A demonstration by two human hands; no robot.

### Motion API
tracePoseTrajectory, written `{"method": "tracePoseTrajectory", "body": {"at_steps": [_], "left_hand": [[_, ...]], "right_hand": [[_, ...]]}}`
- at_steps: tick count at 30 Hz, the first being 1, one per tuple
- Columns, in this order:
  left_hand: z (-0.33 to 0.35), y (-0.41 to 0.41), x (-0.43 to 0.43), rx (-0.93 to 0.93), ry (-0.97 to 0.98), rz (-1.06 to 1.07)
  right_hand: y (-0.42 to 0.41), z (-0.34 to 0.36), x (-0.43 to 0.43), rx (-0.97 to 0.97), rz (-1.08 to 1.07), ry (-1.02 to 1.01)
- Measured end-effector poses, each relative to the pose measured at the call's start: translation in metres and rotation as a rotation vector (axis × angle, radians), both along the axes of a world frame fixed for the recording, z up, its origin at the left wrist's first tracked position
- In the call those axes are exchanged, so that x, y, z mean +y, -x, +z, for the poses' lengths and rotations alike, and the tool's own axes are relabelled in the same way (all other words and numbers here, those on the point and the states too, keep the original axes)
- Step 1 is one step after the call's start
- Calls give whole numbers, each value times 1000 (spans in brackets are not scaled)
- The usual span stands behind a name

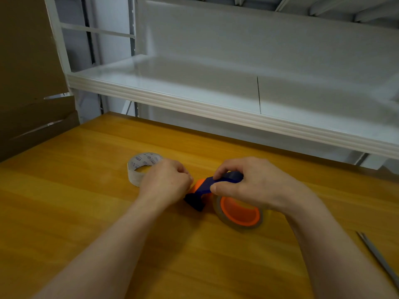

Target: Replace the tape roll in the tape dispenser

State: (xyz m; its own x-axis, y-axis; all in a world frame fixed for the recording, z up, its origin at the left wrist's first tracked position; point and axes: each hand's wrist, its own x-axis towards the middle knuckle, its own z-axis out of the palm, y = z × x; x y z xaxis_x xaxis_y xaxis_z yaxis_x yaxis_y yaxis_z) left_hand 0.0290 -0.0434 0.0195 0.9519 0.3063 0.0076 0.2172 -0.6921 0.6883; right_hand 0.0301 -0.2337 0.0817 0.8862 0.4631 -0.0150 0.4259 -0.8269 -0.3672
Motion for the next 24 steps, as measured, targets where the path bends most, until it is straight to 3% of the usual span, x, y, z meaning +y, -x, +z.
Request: {"method": "tracePoseTrajectory", "body": {"at_steps": [12, 16, 24], "left_hand": [[2, 2, 0, 2, -229, 24], [6, 7, 0, -130, -316, 84], [17, 11, 9, -447, 146, 149]], "right_hand": [[1, -3, 10, -56, -36, 90], [2, -2, 9, -62, -26, 77], [5, 3, 6, -64, 11, 105]]}}
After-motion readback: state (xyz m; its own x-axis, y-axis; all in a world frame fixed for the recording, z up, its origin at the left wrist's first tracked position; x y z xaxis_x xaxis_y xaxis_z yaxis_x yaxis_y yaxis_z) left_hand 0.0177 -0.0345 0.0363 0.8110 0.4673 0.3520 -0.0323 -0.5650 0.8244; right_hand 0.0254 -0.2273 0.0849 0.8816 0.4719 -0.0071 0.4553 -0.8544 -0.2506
